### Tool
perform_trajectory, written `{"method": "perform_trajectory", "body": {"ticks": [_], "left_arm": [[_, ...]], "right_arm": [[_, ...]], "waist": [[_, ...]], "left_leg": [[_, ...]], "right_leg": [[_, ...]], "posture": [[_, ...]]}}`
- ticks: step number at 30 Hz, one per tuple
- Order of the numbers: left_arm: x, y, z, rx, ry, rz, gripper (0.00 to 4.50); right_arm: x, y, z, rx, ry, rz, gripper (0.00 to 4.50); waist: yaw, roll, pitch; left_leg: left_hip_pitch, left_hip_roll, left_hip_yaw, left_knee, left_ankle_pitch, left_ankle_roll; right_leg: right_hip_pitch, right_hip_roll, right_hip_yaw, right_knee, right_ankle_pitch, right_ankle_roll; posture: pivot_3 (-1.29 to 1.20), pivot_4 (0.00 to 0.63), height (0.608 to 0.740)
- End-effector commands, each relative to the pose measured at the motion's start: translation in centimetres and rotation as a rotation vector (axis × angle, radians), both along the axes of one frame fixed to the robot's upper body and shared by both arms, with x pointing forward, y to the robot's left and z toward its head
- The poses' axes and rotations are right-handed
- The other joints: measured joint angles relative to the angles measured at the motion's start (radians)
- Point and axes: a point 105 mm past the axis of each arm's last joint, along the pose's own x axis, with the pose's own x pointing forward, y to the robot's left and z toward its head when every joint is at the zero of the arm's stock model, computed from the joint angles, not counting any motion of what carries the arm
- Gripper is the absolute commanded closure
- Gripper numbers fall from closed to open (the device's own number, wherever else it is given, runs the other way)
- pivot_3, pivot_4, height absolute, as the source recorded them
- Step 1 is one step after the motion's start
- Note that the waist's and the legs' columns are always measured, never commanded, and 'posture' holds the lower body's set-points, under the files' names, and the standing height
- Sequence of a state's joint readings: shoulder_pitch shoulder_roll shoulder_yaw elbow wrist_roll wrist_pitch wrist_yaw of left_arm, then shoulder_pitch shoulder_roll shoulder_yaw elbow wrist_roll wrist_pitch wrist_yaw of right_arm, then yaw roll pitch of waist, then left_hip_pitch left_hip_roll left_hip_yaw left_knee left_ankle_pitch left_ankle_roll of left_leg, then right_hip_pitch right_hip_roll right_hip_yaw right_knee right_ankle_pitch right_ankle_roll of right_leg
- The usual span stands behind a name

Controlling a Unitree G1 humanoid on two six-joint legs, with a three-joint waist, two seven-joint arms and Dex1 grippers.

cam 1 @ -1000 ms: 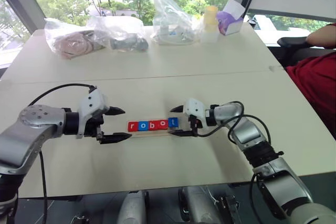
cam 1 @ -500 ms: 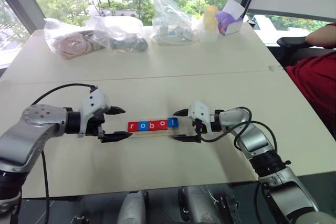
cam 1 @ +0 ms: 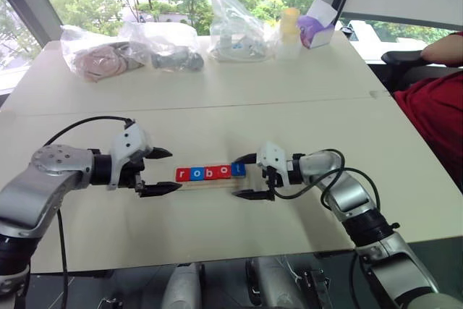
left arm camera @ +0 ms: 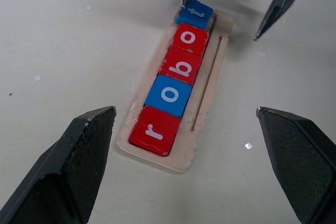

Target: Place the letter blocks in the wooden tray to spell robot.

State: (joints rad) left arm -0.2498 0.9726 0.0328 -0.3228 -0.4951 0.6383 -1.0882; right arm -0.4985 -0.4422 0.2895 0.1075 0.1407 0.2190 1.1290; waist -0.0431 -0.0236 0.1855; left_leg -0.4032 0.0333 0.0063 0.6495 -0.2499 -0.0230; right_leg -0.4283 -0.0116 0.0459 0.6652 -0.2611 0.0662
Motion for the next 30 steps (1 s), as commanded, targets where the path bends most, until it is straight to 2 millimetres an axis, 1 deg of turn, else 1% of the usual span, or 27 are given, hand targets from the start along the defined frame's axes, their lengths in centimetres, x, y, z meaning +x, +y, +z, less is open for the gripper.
{"method": "perform_trajectory", "body": {"ticks": [1,6,18,22,25,30], "left_arm": [[0.2,-0.2,0.8,-0.003,-0.046,-0.012,0.00],[0.2,-0.2,0.7,0.005,-0.049,-0.008,0.00],[0.3,-0.1,0.6,0.012,-0.058,-0.009,0.00],[0.3,-0.1,0.5,0.015,-0.059,-0.008,0.00],[0.3,-0.1,0.5,0.013,-0.058,-0.005,0.00],[0.3,0.0,0.6,-0.015,-0.057,0.013,0.00]], "right_arm": [[0.7,0.0,0.6,0.006,-0.044,-0.013,0.08],[0.5,-0.2,-0.5,-0.011,0.009,-0.005,0.08],[-0.5,0.1,-0.4,-0.002,0.043,0.047,0.08],[-0.4,0.2,-0.2,0.002,0.023,0.039,0.08],[0.2,0.1,0.5,0.022,0.002,0.008,0.08],[0.4,-0.1,1.4,0.044,-0.026,-0.026,0.08]], "waist": [[0.000,0.000,0.000],[0.000,0.000,0.000],[0.000,0.000,0.000],[0.000,0.000,0.000],[0.000,0.000,0.000],[0.000,0.000,0.000]], "left_leg": [[0.000,0.000,0.000,0.000,0.000,0.000],[0.000,0.000,0.000,0.000,0.000,0.000],[0.000,0.000,0.000,0.000,0.000,0.000],[0.000,0.000,0.000,0.000,0.000,0.000],[0.000,0.000,0.000,0.000,0.000,0.000],[0.000,0.000,0.000,0.000,0.000,0.000]], "right_leg": [[0.000,0.000,0.000,0.000,0.000,0.000],[0.000,0.000,0.000,0.000,0.000,0.000],[0.000,0.000,0.000,0.000,0.000,0.000],[0.000,0.000,0.000,0.000,0.000,0.000],[0.000,0.000,0.000,0.000,0.000,0.000],[0.000,0.000,0.000,0.000,0.000,0.000]], "posture": [[0.00,0.150,0.740],[0.00,0.150,0.740],[0.00,0.150,0.740],[0.00,0.150,0.740],[0.00,0.150,0.740],[0.00,0.150,0.740]]}}
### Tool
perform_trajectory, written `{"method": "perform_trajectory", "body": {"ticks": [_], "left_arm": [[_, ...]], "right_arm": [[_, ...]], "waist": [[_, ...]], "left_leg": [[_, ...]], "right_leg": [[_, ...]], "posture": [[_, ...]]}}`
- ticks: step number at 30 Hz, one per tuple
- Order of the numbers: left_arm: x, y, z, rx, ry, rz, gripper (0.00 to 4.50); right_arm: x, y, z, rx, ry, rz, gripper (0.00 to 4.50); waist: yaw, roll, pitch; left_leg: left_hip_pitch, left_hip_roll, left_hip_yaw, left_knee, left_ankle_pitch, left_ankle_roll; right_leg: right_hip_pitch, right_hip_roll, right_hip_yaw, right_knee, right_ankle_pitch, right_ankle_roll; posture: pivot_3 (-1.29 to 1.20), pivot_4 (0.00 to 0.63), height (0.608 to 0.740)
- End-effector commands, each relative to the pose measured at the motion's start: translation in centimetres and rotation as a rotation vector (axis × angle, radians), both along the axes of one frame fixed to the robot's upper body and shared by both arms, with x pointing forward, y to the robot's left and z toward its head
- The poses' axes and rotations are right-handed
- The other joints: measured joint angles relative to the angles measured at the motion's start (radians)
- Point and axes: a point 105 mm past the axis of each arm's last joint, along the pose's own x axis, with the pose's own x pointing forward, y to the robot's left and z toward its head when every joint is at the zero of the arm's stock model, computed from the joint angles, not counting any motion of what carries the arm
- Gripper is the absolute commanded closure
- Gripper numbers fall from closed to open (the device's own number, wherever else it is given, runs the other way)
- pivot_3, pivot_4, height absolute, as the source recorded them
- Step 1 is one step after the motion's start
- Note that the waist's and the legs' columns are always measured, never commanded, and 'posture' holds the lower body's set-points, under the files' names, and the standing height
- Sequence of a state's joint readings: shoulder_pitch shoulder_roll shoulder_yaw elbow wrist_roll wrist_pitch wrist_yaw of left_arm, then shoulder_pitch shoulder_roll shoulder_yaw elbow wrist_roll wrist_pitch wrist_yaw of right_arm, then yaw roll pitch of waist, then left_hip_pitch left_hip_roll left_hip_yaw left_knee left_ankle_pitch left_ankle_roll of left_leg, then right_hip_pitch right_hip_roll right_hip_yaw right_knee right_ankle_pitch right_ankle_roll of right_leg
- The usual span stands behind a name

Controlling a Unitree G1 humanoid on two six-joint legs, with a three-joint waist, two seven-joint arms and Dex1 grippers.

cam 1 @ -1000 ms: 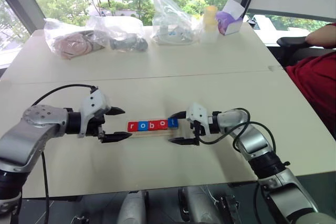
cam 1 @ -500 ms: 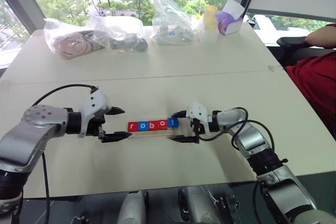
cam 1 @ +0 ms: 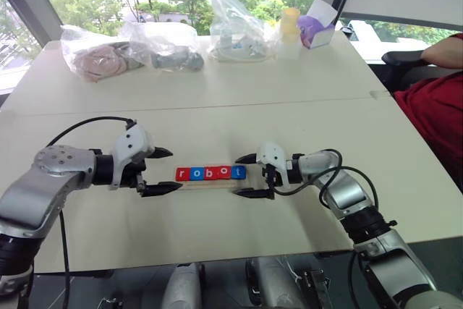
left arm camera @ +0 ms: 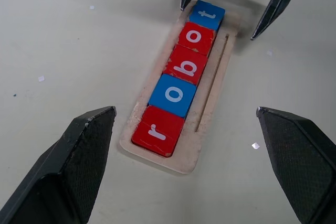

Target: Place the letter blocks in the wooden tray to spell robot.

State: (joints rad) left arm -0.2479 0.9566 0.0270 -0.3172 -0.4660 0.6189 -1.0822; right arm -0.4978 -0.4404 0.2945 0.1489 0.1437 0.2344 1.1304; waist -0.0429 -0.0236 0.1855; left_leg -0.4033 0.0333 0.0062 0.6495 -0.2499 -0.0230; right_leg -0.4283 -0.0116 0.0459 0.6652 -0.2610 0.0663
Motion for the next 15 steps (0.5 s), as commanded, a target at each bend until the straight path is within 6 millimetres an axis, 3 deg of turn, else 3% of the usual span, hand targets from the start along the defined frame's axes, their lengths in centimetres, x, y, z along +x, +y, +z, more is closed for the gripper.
{"method": "perform_trajectory", "body": {"ticks": [1,4,8,15], "left_arm": [[0.1,0.3,0.9,-0.034,-0.041,0.026,0.00],[0.2,1.4,1.2,-0.080,-0.045,0.104,0.00],[-2.0,4.1,0.1,-0.050,0.011,0.198,0.00],[-5.0,5.3,-1.1,-0.135,0.078,0.347,0.00]], "right_arm": [[0.3,-0.1,2.8,0.062,-0.089,-0.031,0.08],[0.6,-1.6,4.4,0.094,-0.116,-0.122,0.08],[-0.8,-4.6,5.8,0.107,-0.088,-0.277,0.08],[-3.8,-7.5,4.4,0.098,0.022,-0.508,0.08]], "waist": [[0.000,0.000,0.000],[0.001,0.000,0.000],[0.002,0.000,0.000],[0.003,0.000,0.000]], "left_leg": [[0.000,0.000,0.000,0.000,0.000,0.000],[0.000,0.000,0.000,0.000,0.000,0.000],[0.000,0.001,-0.002,-0.001,0.000,0.000],[0.001,0.002,-0.005,-0.001,0.000,0.000]], "right_leg": [[0.000,0.000,0.000,0.000,0.000,0.000],[0.000,0.000,0.000,0.000,0.000,0.000],[0.000,-0.002,0.000,0.000,0.000,0.000],[0.001,-0.003,0.000,-0.001,-0.002,-0.004]], "posture": [[0.00,0.150,0.740],[0.00,0.150,0.740],[0.00,0.150,0.740],[0.00,0.150,0.740]]}}
